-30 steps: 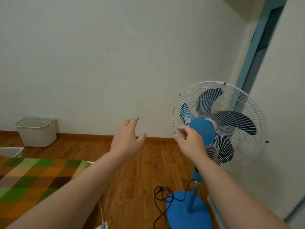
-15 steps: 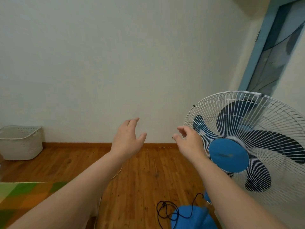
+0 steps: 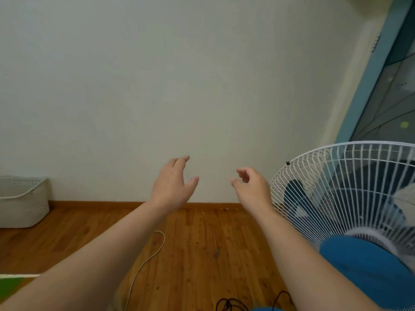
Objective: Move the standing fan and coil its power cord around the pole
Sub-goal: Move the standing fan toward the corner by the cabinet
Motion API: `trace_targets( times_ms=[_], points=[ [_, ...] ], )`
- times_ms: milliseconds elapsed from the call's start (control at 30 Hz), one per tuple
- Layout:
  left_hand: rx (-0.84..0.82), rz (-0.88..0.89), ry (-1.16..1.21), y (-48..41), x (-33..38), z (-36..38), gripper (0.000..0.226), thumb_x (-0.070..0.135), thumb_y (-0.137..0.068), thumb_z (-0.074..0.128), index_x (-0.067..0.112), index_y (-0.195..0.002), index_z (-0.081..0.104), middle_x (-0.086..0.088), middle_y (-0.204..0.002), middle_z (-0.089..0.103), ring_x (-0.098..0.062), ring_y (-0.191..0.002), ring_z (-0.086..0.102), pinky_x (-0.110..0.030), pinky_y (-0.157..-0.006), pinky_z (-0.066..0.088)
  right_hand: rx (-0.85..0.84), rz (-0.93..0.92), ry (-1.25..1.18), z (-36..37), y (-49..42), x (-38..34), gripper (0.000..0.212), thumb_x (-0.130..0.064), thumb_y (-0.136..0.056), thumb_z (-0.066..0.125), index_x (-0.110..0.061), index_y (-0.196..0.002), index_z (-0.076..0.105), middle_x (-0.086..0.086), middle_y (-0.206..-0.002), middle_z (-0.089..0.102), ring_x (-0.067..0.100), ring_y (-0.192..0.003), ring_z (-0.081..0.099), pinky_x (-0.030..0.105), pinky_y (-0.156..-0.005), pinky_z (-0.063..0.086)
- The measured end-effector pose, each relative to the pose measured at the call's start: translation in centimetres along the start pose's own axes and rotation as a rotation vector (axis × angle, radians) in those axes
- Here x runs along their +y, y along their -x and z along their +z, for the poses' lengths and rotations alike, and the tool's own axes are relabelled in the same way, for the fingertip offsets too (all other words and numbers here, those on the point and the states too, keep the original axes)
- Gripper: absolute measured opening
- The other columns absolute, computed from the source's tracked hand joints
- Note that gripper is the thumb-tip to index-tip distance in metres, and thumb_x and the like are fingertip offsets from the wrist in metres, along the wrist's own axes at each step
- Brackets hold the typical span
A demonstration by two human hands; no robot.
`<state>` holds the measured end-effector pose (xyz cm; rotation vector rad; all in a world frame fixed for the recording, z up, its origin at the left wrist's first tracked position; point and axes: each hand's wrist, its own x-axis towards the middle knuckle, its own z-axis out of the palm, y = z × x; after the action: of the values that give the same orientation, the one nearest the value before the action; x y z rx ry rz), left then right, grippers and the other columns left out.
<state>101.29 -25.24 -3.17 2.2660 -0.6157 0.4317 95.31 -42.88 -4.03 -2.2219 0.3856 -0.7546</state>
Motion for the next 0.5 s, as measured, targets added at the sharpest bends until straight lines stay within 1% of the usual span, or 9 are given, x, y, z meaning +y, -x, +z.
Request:
trace_targets(
  times_ms=[167, 267, 500],
  points=[
    [0.003, -0.011, 0.002, -6.3, -0.7, 2.1, 0.056, 0.034, -0.090, 0.050, 0.019, -0.141, 0.031, -0.004, -0.145, 0.037, -0.021, -0.133, 0.033, -0.035, -0.104, 0.031, -0.006, 0.017, -0.005, 2.2, -6.6, 1.2, 0.032, -0.022, -0.085, 0.057, -0.016, -0.116, 0.056, 0.002, -0.120, 0.058, 0.011, -0.102, 0.051, 0.022, -0.082, 0.035],
    [0.003, -0.015, 0.011, -9.0, -1.5, 3.7, 0.056, 0.034, -0.090, 0.050, 0.019, -0.140, 0.031, -0.003, -0.145, 0.037, -0.020, -0.133, 0.033, -0.034, -0.105, 0.031, -0.017, 0.026, -0.013, 3.6, -9.8, 2.0, 0.032, -0.024, -0.086, 0.056, -0.016, -0.117, 0.055, 0.001, -0.121, 0.057, 0.011, -0.103, 0.051, 0.022, -0.082, 0.036],
    [-0.005, -0.045, 0.022, -14.7, -4.0, 6.5, 0.055, 0.034, -0.090, 0.051, 0.019, -0.140, 0.032, -0.003, -0.145, 0.038, -0.020, -0.133, 0.034, -0.034, -0.104, 0.031, -0.014, 0.084, -0.027, 6.1, -14.8, 4.1, 0.032, -0.024, -0.087, 0.057, -0.015, -0.117, 0.055, 0.002, -0.121, 0.057, 0.014, -0.109, 0.052, 0.023, -0.085, 0.038]
  ],
)
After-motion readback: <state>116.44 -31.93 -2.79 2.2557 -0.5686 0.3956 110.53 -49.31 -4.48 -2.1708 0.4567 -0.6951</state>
